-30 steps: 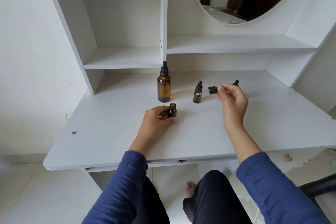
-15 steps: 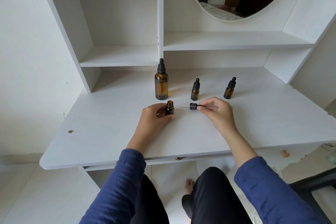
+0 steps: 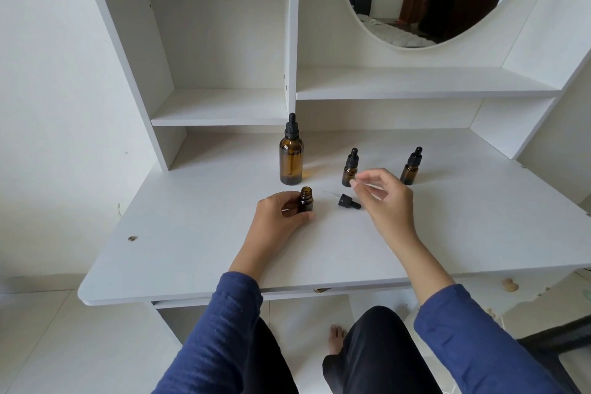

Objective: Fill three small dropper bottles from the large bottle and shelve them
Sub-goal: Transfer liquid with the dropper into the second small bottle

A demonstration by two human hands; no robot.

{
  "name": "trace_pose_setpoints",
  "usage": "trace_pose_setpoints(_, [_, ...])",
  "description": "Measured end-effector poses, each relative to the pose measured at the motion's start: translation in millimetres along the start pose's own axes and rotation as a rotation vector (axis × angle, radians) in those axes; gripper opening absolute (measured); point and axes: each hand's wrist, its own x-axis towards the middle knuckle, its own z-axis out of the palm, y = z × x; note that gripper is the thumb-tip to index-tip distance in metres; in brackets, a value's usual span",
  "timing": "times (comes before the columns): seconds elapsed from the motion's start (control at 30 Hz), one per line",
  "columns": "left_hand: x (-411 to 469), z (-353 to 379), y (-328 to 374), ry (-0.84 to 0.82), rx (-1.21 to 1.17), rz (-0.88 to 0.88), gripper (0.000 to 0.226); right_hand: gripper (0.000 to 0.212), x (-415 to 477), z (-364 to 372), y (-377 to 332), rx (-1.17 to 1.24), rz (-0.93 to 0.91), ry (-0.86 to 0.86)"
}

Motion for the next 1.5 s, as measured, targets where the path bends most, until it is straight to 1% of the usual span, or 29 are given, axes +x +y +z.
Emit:
trace_pose_setpoints(0.1, [-0.3,-0.8,1.3,-0.008,-0.015,-0.016,0.026,0.004,15.6,16.9,-26.6,0.024,-0.147,0.024])
trace_pose_setpoints(0.17, [-1.2,-0.6,4.1,-0.015,-0.061,-0.032,0.021,0.009,30.5,33.6,-45.8,0.053,-0.195,-0.004])
trace_pose_setpoints(0.23, [-1.7,-1.1,5.8,-0.017,-0.089,-0.038,0.02,0.017,46.9,53.9,-62.4,0.08,-0.171,-0.073])
trace_pose_setpoints(0.33, [-2.3,-0.7,6.4,-0.012,-0.091,-0.033,0.02,0.03,67.0,81.4,-71.6,0.005,-0.122,-0.178])
trace_pose_setpoints(0.4, [-1.3,-0.6,5.2,-0.008,-0.076,-0.026,0.022,0.032,74.9,93.8,-69.9,-0.056,-0.114,-0.195])
trace_pose_setpoints(0.53, [1.2,-0.7,1.7,-0.016,-0.063,-0.025,0.031,0.015,79.9,104.9,-63.4,-0.094,-0.131,-0.132])
trace_pose_setpoints(0.7, [3.2,-0.7,-1.5,-0.013,-0.052,-0.021,0.036,0.008,83.2,106.9,-64.8,-0.075,-0.1,-0.107])
trace_pose_setpoints(0.8, [2.9,-0.9,-0.7,-0.017,-0.066,-0.016,0.033,0.008,85.0,106.3,-66.1,-0.067,-0.093,-0.108])
trace_pose_setpoints(0.97, [2.8,-0.5,0.1,-0.015,-0.075,-0.025,0.035,0.007,85.2,104.9,-63.1,-0.062,-0.111,-0.099])
trace_pose_setpoints(1.23, [2.0,-1.2,1.1,-0.021,-0.061,-0.019,0.035,0.015,82.0,104.3,-62.5,-0.068,-0.126,-0.116])
trace_pose_setpoints(1.37, [1.0,-1.5,2.0,-0.027,-0.062,-0.021,0.035,0.017,85.3,102.9,-71.0,-0.036,-0.14,-0.081])
trace_pose_setpoints(1.5, [0.1,-2.2,3.1,-0.029,-0.062,-0.024,0.031,0.015,93.3,100.0,-90.5,-0.014,-0.247,0.007])
